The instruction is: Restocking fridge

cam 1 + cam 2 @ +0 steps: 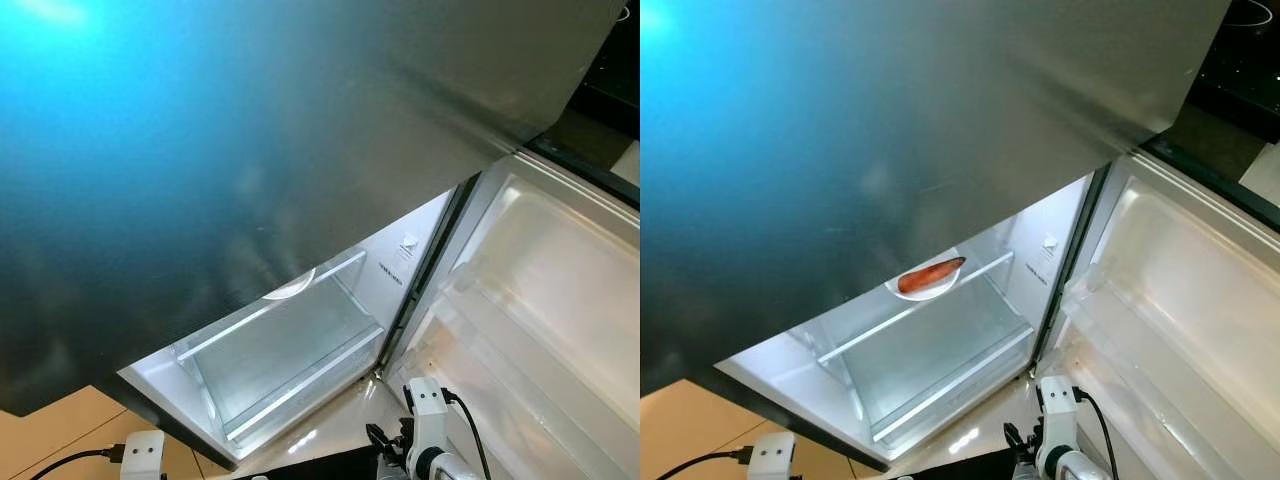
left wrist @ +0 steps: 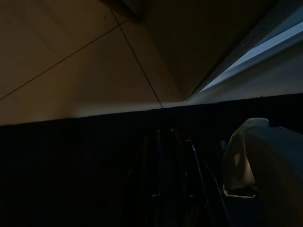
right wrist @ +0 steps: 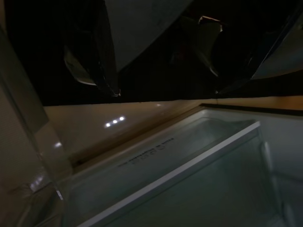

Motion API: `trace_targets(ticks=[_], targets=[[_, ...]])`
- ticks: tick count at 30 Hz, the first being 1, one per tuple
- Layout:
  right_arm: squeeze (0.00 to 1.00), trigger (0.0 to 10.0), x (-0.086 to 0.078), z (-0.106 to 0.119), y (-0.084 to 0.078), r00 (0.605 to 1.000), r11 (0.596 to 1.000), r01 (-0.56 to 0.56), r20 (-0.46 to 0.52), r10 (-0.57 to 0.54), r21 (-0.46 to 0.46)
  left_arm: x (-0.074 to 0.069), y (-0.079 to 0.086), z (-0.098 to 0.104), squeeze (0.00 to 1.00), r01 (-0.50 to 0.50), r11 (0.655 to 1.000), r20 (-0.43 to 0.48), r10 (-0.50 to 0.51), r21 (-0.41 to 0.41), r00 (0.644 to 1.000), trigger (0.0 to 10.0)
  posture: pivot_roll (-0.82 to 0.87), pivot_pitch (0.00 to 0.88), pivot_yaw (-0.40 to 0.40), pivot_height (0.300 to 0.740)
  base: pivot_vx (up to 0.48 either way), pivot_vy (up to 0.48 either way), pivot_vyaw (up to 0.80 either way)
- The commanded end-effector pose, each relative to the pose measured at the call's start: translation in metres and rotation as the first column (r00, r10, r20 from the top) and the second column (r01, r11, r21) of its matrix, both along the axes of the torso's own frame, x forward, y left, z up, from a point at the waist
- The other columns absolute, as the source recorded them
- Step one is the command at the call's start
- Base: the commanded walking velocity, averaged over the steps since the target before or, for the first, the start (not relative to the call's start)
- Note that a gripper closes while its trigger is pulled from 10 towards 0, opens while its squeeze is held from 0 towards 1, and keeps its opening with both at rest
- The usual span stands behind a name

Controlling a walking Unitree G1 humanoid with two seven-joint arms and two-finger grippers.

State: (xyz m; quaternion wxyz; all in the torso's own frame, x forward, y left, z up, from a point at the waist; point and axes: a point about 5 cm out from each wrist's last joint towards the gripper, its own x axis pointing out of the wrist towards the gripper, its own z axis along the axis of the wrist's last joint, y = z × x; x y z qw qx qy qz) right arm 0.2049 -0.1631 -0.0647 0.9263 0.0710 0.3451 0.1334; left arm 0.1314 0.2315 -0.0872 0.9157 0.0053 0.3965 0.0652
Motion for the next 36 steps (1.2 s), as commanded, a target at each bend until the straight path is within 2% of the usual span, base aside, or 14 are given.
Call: trace_targets(ticks=[1, 13, 18, 20, 23, 25, 36], targets=[[0.00, 10.0, -0.0063, -0.0039, -0.0012, 0.999, 0.999, 0.033, -0.017, -0.033, -0.005, -0.0095, -0.0005, -0.0039, 0.00, 0.010, 1.000, -0.038, -0.010, 0.000, 0.999, 10.0, -0.09, 0.136, 0.018, 0.674, 0.000, 0.000, 0.00], [0.00, 10.0, -0.0093, -0.0054, -0.0027, 0.999, 0.999, 0.028, -0.024, -0.029, -0.021, -0.0116, -0.0011, -0.0046, 0.00, 0.009, 1.000, -0.042, -0.009, -0.002, 0.999, 10.0, -0.09, 0.141, 0.018, 0.674, 0.000, 0.000, 0.00], [0.00, 10.0, -0.0116, -0.0056, 0.0015, 0.999, 0.998, 0.010, -0.031, -0.008, 0.060, -0.0126, -0.0010, -0.0049, 0.00, 0.008, 1.000, -0.044, -0.008, -0.002, 0.999, 10.0, -0.09, 0.143, 0.019, 0.674, 0.000, 0.000, 0.00], [0.00, 10.0, -0.0118, -0.0056, 0.0028, 0.999, 0.999, -0.020, -0.027, 0.022, 0.042, -0.0128, -0.0010, -0.0049, 0.00, 0.009, 1.000, -0.044, -0.009, -0.003, 0.999, 10.0, -0.09, 0.144, 0.020, 0.684, 0.000, 0.000, 0.00], [0.00, 10.0, -0.0117, -0.0054, 0.0034, 1.000, 0.999, -0.017, -0.024, 0.018, 0.050, -0.0129, -0.0011, -0.0049, 0.00, 0.009, 1.000, -0.044, -0.009, -0.003, 0.999, 10.0, -0.09, 0.143, 0.020, 0.689, 0.000, 0.000, 0.00], [0.00, 10.0, -0.0102, -0.0055, 0.0006, 1.000, 1.000, 0.014, -0.025, -0.014, 0.012, -0.0127, -0.0019, -0.0048, 0.00, 0.013, 1.000, -0.039, -0.013, -0.009, 0.999, 10.0, -0.09, 0.143, 0.021, 0.689, 0.000, 0.000, 0.00], [0.00, 10.0, -0.0123, -0.0069, -0.0023, 0.999, 1.000, 0.009, -0.038, -0.010, -0.008, -0.0128, -0.0028, -0.0046, 0.00, 0.024, 0.999, -0.031, -0.025, -0.027, 0.999, 10.0, -0.09, 0.135, 0.028, 0.689, 0.000, 0.000, 0.00]])
